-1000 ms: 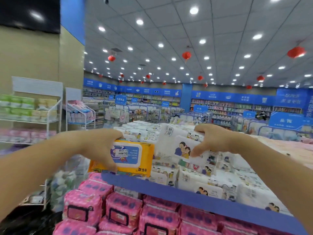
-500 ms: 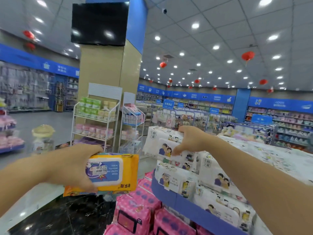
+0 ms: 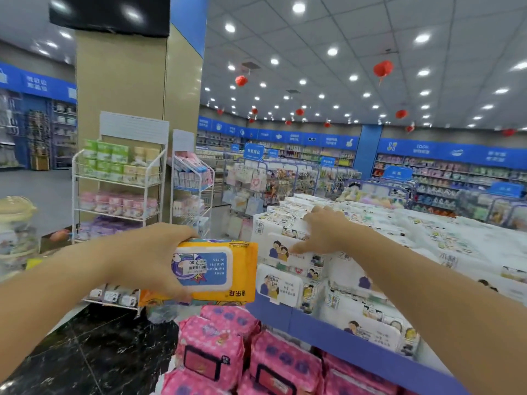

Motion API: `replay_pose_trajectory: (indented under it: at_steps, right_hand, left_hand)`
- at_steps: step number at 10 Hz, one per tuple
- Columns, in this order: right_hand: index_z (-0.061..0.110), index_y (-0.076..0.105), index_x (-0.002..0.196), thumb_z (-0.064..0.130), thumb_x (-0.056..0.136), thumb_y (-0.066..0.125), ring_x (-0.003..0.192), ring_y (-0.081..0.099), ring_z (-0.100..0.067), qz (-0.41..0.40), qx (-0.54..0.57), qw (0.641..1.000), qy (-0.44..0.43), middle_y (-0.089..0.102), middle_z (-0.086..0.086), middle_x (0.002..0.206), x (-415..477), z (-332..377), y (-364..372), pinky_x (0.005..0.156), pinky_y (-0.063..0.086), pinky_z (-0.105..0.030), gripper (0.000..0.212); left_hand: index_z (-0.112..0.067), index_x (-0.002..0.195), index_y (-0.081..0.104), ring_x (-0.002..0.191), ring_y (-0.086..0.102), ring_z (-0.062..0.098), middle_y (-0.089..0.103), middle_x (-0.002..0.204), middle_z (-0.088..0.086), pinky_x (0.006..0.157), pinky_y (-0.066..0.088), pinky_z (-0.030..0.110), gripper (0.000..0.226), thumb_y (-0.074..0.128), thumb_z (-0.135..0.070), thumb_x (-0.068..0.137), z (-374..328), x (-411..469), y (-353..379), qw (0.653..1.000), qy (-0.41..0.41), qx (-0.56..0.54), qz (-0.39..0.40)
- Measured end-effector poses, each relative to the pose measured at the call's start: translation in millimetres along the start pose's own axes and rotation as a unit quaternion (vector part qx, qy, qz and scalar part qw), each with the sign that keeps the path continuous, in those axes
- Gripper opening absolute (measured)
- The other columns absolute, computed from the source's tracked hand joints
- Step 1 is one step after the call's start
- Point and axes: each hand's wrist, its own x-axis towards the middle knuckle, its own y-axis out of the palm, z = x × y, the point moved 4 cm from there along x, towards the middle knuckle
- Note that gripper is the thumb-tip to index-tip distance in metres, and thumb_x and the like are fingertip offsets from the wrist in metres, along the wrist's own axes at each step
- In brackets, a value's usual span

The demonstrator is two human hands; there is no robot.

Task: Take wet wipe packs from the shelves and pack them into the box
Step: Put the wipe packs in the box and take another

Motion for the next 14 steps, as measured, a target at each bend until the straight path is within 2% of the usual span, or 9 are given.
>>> replay_pose_trajectory:
  at_steps: [2,4,6,7,8,9,10,12,14]
  right_hand:
    - [0.021,0.060,0.132,0.054,0.093,0.061,0.130,0.047,-0.021,-0.139,0.203,0.969,-0.003,0.053,-0.001,0.140,-47.1,-13.4,-10.4,0.110,0.040,-0.044,0.051]
    - [0.027,0.069,0.109,0.055,0.097,0.052,0.106,0.064,-0.013,-0.157,0.508,0.844,0.065,0.069,0.009,0.110,-144.0,-42.0,-12.1,0.099,0.051,-0.044,0.035]
    - [0.017,0.061,0.122,0.037,0.083,0.079,0.094,0.075,-0.028,-0.175,0.636,0.738,0.143,0.075,-0.007,0.109,-279.7,-96.7,-6.4,0.080,0.061,-0.050,0.048]
    - [0.013,0.064,0.114,0.024,0.079,0.083,0.090,0.075,-0.035,-0.253,0.660,0.684,0.182,0.076,-0.011,0.103,-375.5,-128.1,-7.9,0.075,0.061,-0.051,0.041]
    - [0.013,0.066,0.113,0.026,0.076,0.085,0.087,0.073,-0.034,-0.301,0.666,0.650,0.210,0.075,-0.011,0.102,-445.5,-148.1,-8.9,0.069,0.061,-0.044,0.043]
    - [0.010,0.063,0.122,0.022,0.076,0.085,0.095,0.073,-0.037,-0.355,0.662,0.610,0.252,0.073,-0.017,0.114,-544.8,-172.1,-2.5,0.069,0.061,-0.044,0.052]
    - [0.010,0.061,0.125,0.021,0.077,0.085,0.099,0.072,-0.041,-0.376,0.643,0.602,0.287,0.073,-0.018,0.115,-599.7,-187.6,0.7,0.073,0.062,-0.050,0.055]
    - [0.014,0.058,0.129,0.024,0.083,0.082,0.099,0.073,-0.038,-0.375,0.592,0.627,0.339,0.072,-0.015,0.117,-696.4,-245.4,0.5,0.079,0.060,-0.052,0.053]
    - [0.023,0.059,0.126,0.027,0.076,0.086,0.101,0.072,-0.034,-0.371,0.553,0.644,0.378,0.072,-0.011,0.115,-756.3,-339.0,27.2,0.086,0.059,-0.056,0.056]
  left_hand:
    - [-0.050,0.111,0.049,0.083,0.065,-0.002,0.063,0.098,-0.021,0.070,0.054,0.022,0.080,0.083,-0.077,0.045,-52.8,36.4,-5.2,0.994,0.094,-0.063,-0.011]
    - [-0.035,0.101,0.057,0.076,0.065,0.000,0.065,0.092,-0.015,0.064,0.052,0.020,0.062,0.092,-0.059,0.056,-148.6,62.7,-17.2,0.972,0.204,-0.118,0.010]
    - [-0.031,0.101,0.062,0.071,0.064,-0.001,0.068,0.086,-0.012,0.058,0.047,0.015,0.062,0.094,-0.057,0.054,-294.2,38.7,-31.1,0.936,0.308,-0.168,0.012]
    - [-0.037,0.108,0.063,0.080,0.066,-0.003,0.070,0.091,-0.017,0.066,0.050,0.015,0.081,0.087,-0.072,0.039,-368.9,-1.3,-39.0,0.902,0.345,-0.260,0.008]
    - [-0.038,0.113,0.063,0.081,0.068,-0.001,0.071,0.092,-0.016,0.067,0.052,0.016,0.080,0.084,-0.067,0.041,-417.4,-32.4,-35.5,0.860,0.350,-0.371,0.016]
    - [-0.037,0.118,0.055,0.074,0.065,-0.009,0.065,0.091,-0.021,0.057,0.049,0.009,0.062,0.082,-0.050,0.064,-494.9,-82.6,-13.5,0.793,0.336,-0.504,0.061]
    - [-0.029,0.109,0.060,0.066,0.067,-0.009,0.072,0.078,-0.023,0.051,0.047,0.006,0.039,0.077,-0.041,0.076,-545.1,-108.5,5.3,0.754,0.317,-0.565,0.113]
    - [-0.019,0.107,0.073,0.085,0.077,0.015,0.080,0.093,-0.006,0.082,0.060,0.038,0.072,0.086,-0.067,0.055,-657.5,-133.4,32.6,0.699,0.315,-0.614,0.185]
    - [-0.025,0.113,0.070,0.099,0.074,0.019,0.079,0.104,-0.005,0.095,0.056,0.044,0.067,0.087,-0.064,0.061,-772.3,-120.6,71.3,0.664,0.342,-0.622,0.235]
